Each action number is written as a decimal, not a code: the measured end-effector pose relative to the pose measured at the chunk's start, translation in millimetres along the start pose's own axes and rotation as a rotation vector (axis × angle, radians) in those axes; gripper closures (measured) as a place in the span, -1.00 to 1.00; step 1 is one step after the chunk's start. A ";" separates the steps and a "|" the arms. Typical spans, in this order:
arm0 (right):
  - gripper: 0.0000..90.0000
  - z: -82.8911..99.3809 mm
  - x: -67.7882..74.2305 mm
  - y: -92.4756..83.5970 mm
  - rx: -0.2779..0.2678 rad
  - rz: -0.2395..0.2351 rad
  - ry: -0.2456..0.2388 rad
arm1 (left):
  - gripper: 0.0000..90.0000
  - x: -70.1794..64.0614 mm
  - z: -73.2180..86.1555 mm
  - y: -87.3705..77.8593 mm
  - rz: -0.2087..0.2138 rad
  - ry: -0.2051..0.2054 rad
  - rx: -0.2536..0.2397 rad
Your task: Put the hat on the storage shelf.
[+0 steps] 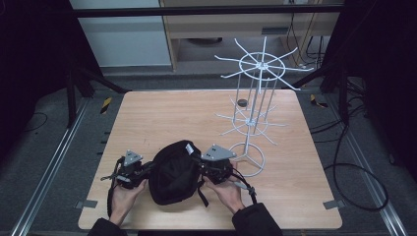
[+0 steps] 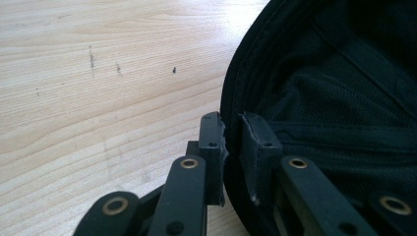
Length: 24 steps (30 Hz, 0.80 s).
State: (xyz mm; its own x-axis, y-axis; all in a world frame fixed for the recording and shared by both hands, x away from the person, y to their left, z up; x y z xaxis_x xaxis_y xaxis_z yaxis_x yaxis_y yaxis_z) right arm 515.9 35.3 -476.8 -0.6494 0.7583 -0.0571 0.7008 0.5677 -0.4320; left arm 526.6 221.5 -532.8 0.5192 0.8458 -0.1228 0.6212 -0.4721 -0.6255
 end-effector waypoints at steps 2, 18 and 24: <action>0.86 1.8 1.3 -0.2 -0.003 -0.001 0.005 | 0.76 0.9 -0.2 0.1 -0.004 0.000 0.000; 0.86 -21.1 24.2 -20.5 -0.117 -0.070 -0.122 | 0.71 0.6 -12.1 4.7 0.009 -0.044 -0.060; 0.85 -2.5 27.7 -25.9 -0.086 -0.092 -0.161 | 0.68 -4.7 -6.3 11.6 0.017 -0.032 -0.018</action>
Point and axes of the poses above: each handheld gripper's, and its own axes: y roughly forward along the jaws, z roughly out of its underside, x roughly to its left, the point moved 10 cm from there along y, roughly forward along the jaws, and after that the axes turned 7 degrees about z, right-handed, at the moved point
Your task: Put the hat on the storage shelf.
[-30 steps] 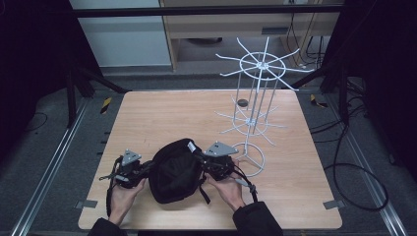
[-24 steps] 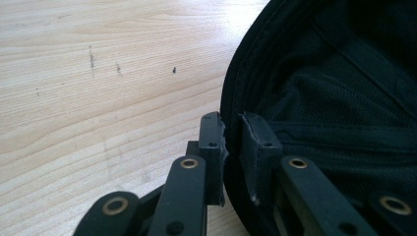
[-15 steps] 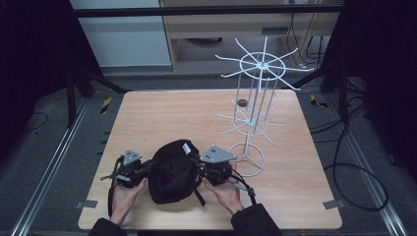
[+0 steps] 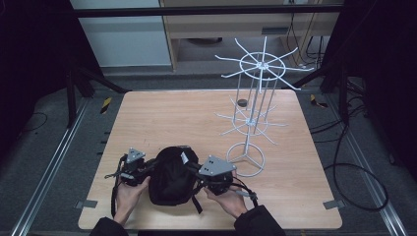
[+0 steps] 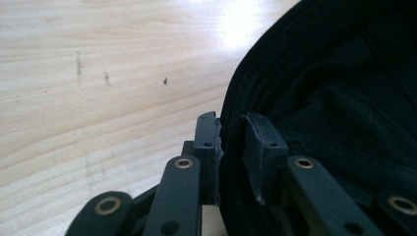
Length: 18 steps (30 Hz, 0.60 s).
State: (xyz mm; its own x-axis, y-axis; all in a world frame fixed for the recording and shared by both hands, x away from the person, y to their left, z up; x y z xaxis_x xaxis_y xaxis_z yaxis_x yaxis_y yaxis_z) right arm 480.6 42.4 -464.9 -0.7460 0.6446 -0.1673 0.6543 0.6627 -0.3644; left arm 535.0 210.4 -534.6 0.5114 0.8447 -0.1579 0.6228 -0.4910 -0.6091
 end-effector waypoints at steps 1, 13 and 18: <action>0.85 3.3 0.3 -1.4 0.006 0.002 0.002 | 0.67 -0.8 0.6 0.4 0.005 0.001 0.003; 0.86 14.0 -14.7 -8.5 0.028 0.077 0.056 | 0.39 -9.0 -2.7 -24.1 0.078 -0.035 -0.028; 0.86 9.3 -16.4 -9.1 0.014 0.093 0.061 | 0.44 -11.0 1.2 -31.4 0.083 -0.060 0.002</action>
Point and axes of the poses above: each handheld gripper's, and its own axes: y roughly forward along the jaws, z roughly out of its underside, x roughly to its left, the point moved 10 cm from there along y, roughly forward along the jaws, and after that the axes turned 7 degrees about z, right-handed, at the moved point
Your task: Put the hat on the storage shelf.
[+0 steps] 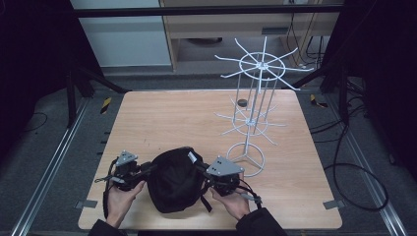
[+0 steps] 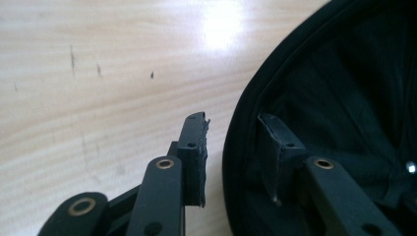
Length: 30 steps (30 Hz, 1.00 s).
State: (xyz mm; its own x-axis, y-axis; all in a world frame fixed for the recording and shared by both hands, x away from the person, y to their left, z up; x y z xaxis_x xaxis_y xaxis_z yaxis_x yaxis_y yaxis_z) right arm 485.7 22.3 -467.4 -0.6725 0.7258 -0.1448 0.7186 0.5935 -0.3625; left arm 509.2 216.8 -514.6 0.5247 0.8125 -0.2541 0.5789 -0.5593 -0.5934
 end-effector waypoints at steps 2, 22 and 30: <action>0.86 -4.6 -2.1 -0.8 -0.011 0.021 0.003 | 0.39 -0.7 7.3 -1.2 0.008 -0.009 0.028; 0.86 -57.9 1.6 4.7 -0.138 0.049 -0.036 | 0.81 11.3 -10.8 7.3 -0.057 -0.025 -0.105; 0.86 -55.1 30.4 6.0 -0.127 -0.082 -0.174 | 0.80 27.0 -18.9 29.3 -0.068 -0.085 -0.166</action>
Point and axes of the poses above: each handheld gripper's, and its own axes: y roughly forward along the jaws, z roughly out of its underside, x roughly to its left, the point moved 10 cm from there along y, roughly forward along the jaws, and after that the axes turned 7 degrees about z, right-handed, at the moved point
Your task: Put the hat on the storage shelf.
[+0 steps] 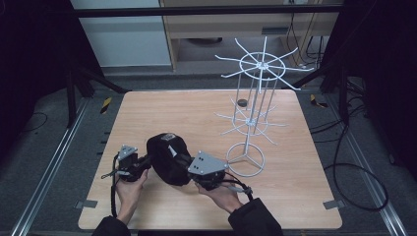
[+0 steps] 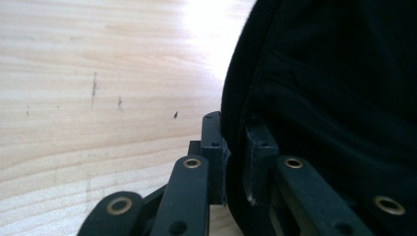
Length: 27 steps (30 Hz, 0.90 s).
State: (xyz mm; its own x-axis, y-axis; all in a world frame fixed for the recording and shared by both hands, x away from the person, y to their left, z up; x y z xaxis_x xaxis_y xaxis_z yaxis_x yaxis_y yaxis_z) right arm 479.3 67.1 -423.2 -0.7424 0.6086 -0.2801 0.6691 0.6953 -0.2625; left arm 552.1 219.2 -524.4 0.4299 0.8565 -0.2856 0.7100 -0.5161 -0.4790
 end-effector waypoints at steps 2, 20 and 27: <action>0.86 10.9 7.9 -1.0 0.019 -0.038 -0.002 | 0.78 3.2 1.4 0.3 0.019 -0.018 0.002; 0.85 58.1 14.1 -10.1 0.155 -0.030 0.032 | 0.03 -9.7 -7.4 -63.5 0.093 0.060 -0.024; 0.83 60.9 18.8 -10.5 0.155 -0.037 0.022 | -0.04 -55.2 -20.5 -73.1 0.167 0.114 -0.063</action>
State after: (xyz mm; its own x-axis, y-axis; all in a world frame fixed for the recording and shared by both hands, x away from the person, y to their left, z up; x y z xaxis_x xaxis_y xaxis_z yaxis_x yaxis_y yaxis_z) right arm 460.5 47.9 -482.0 -0.7661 0.5929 -0.2480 0.6374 0.6512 -0.4120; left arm 487.9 209.6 -456.6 0.6020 0.7551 -0.2596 0.6556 -0.6530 -0.3792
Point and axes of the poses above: each handheld gripper's, and its own axes: y roughly forward along the jaws, z roughly out of its underside, x roughly to its left, the point moved 10 cm from there along y, roughly forward along the jaws, and after that the axes turned 7 degrees about z, right-handed, at the moved point
